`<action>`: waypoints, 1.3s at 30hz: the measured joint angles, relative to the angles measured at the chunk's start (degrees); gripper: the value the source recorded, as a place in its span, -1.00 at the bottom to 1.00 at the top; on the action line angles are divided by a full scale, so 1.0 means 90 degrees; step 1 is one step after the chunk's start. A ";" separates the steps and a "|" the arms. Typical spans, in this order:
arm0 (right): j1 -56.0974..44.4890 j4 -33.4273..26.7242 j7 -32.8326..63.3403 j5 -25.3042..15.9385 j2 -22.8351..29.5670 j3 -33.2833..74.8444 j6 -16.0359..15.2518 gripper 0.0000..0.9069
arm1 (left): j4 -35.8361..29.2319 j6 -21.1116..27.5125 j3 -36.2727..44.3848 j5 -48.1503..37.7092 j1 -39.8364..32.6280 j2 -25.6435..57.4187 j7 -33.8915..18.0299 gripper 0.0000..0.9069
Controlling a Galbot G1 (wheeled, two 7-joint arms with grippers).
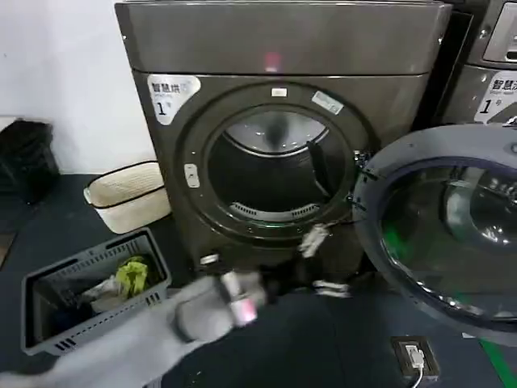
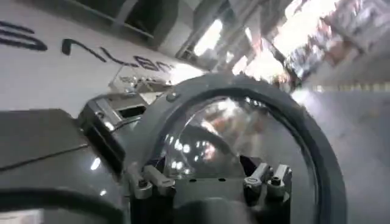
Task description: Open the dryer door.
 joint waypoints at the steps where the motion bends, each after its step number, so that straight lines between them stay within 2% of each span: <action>1: 0.0014 -0.0006 -0.0003 -0.0018 -0.0024 -0.0041 0.0003 1.00 | -0.0096 0.0144 -0.0096 0.0137 0.0142 0.0270 -0.0155 1.00; 3: 0.0053 -0.0028 -0.0018 -0.0079 -0.0080 -0.0130 0.0007 1.00 | -0.0309 0.0549 -0.0353 0.0193 0.0519 0.0798 -0.0525 1.00; 7: 0.0157 -0.0038 -0.0063 -0.0197 -0.0190 -0.0358 -0.0010 1.00 | -0.0773 0.1791 -0.1308 -0.0157 0.1628 0.1710 -0.1272 1.00; 11: 0.0311 0.0045 -0.0116 -0.0295 -0.0347 -0.0639 -0.0098 1.00 | -0.0901 0.3423 -0.2549 -0.1120 0.2480 0.1933 -0.1872 1.00; 14: 0.0372 0.0094 -0.0134 -0.0300 -0.0432 -0.0820 -0.0119 1.00 | -0.0777 0.4579 -0.3268 -0.1810 0.2525 0.1819 -0.1901 1.00; 16: 0.0375 0.0087 -0.0143 -0.0298 -0.0473 -0.0946 -0.0113 1.00 | -0.0632 0.5289 -0.3616 -0.2428 0.2320 0.1660 -0.1669 1.00; 19: 0.0361 0.0052 -0.0142 -0.0291 -0.0530 -0.1077 -0.0070 1.00 | -0.0312 0.5875 -0.3884 -0.3221 0.1923 0.1493 -0.1533 1.00; 22: 0.0364 0.0071 -0.0143 -0.0288 -0.0560 -0.1190 -0.0059 1.00 | 0.0070 0.6137 -0.3982 -0.3875 0.1556 0.1481 -0.1429 1.00; 31: 0.0469 0.0205 -0.0150 -0.0322 -0.0505 -0.1647 -0.0008 1.00 | 0.1458 0.6131 -0.3935 -0.5005 0.0745 0.1929 -0.1638 1.00; 39: 0.0554 0.0299 -0.0165 -0.0318 -0.0624 -0.1957 -0.0044 1.00 | 0.2252 0.6129 -0.3578 -0.5307 0.0860 0.3038 -0.1233 1.00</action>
